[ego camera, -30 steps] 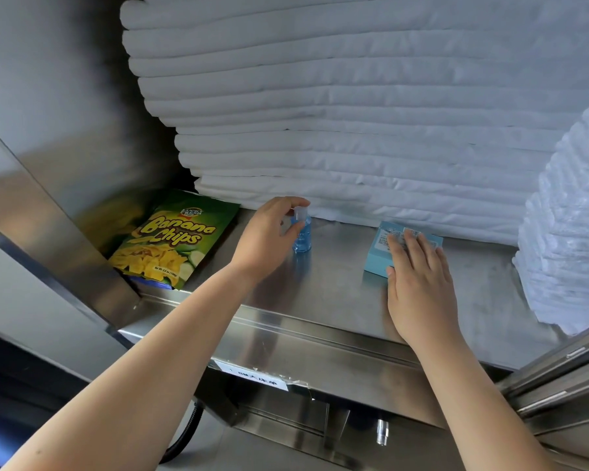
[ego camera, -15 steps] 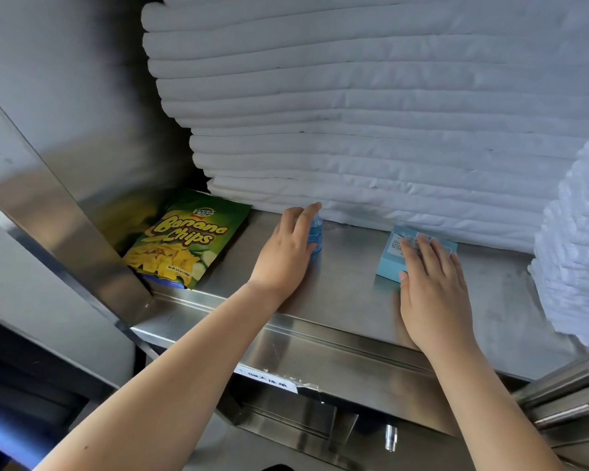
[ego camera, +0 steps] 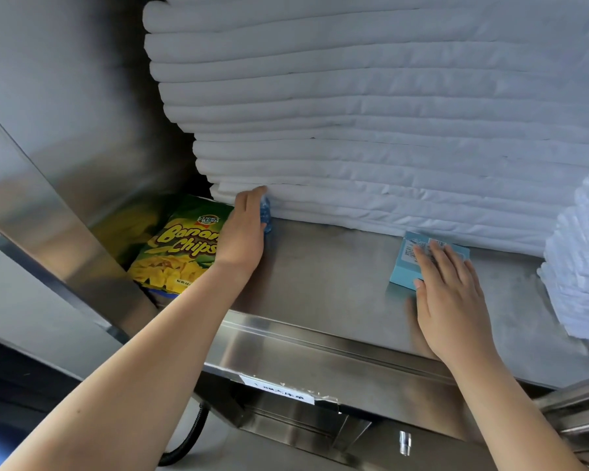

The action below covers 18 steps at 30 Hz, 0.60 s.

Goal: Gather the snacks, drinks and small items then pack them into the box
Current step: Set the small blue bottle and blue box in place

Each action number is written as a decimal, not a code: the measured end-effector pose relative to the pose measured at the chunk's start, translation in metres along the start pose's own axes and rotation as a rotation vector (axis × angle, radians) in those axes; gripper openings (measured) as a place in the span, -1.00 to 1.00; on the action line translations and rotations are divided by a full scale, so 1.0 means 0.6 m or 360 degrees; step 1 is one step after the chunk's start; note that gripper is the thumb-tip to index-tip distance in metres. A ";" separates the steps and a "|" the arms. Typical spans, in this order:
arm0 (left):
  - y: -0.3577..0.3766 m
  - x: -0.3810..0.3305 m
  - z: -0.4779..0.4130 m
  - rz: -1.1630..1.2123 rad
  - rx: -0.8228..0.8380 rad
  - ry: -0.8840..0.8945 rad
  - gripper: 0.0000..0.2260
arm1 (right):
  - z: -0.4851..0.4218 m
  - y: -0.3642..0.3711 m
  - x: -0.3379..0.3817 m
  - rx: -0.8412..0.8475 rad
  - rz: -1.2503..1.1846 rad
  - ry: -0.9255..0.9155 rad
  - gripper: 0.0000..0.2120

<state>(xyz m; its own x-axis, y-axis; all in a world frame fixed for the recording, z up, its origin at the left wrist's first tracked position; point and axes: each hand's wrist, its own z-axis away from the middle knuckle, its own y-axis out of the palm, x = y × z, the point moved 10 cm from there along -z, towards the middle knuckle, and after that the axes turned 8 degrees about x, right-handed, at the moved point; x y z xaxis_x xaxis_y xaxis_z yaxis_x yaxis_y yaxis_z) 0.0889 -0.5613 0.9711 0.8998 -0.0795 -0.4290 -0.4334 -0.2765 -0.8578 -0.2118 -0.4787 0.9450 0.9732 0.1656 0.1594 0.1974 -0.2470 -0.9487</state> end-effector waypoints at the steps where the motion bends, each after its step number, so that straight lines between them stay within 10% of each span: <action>1: 0.001 0.003 -0.002 -0.0024 0.0007 -0.0001 -0.44 | 0.000 0.000 0.000 -0.0004 -0.0004 0.0002 -0.55; 18: -0.018 -0.081 0.050 -0.0091 -0.0292 0.0481 -0.35 | 0.008 -0.001 0.051 0.0010 -0.0073 -0.0082 -0.55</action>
<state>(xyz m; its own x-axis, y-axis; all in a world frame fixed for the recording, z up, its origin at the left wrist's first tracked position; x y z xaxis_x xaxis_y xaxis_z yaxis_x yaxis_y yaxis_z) 0.0484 -0.5258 0.9929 0.9086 -0.3310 -0.2548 -0.3901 -0.4537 -0.8012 -0.1826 -0.4687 0.9491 0.9558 0.2255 0.1889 0.2409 -0.2319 -0.9424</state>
